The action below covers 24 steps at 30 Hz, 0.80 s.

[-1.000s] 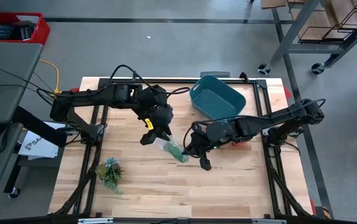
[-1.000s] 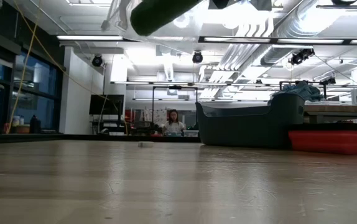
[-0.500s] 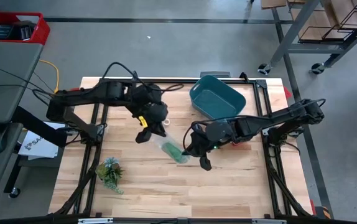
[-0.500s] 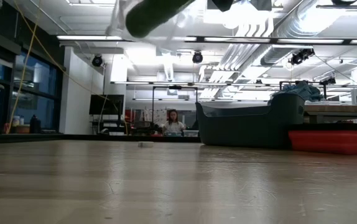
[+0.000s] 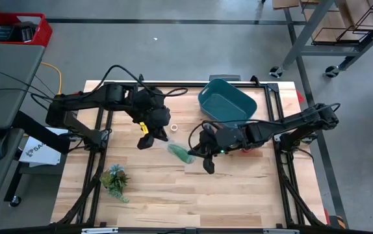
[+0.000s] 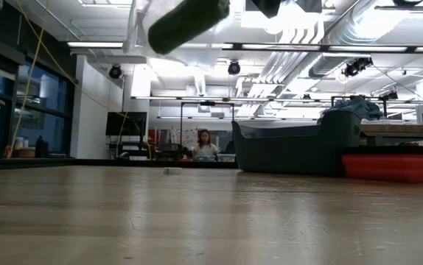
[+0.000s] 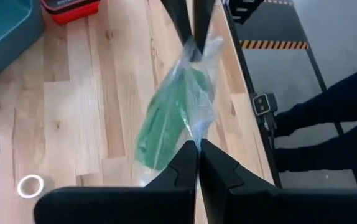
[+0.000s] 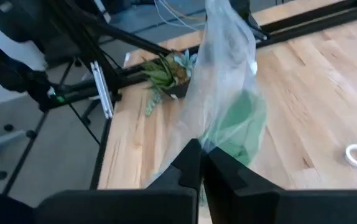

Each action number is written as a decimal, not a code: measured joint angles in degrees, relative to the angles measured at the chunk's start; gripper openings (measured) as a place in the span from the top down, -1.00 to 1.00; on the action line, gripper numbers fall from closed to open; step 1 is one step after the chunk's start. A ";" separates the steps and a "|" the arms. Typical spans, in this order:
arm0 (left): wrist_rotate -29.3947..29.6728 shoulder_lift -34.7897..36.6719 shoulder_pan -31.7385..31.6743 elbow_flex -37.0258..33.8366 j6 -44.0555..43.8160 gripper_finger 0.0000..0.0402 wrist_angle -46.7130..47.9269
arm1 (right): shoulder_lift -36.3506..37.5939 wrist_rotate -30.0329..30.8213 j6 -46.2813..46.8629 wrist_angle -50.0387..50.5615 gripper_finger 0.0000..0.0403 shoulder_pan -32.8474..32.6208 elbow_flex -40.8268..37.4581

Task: Roll bandage
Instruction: Close the transparent zip bag

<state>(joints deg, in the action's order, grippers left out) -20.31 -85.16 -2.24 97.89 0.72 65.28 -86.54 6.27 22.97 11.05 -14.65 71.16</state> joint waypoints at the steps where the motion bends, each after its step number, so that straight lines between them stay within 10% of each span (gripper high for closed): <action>1: 0.25 0.04 0.02 0.00 0.11 1.00 -0.05 | 0.00 0.02 0.16 -0.55 0.91 0.08 0.00; 13: 10.84 0.06 0.01 0.00 0.22 1.00 -2.07 | 1.54 6.83 -0.25 -7.98 -0.09 0.84 0.00; 24: 16.71 3.71 0.85 0.04 1.51 1.00 -2.92 | 6.36 11.86 -3.16 4.89 -0.19 2.64 0.01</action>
<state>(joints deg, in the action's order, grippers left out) -3.60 -81.45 -1.39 97.93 2.23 62.36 -80.18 18.13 19.81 15.94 -12.01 71.16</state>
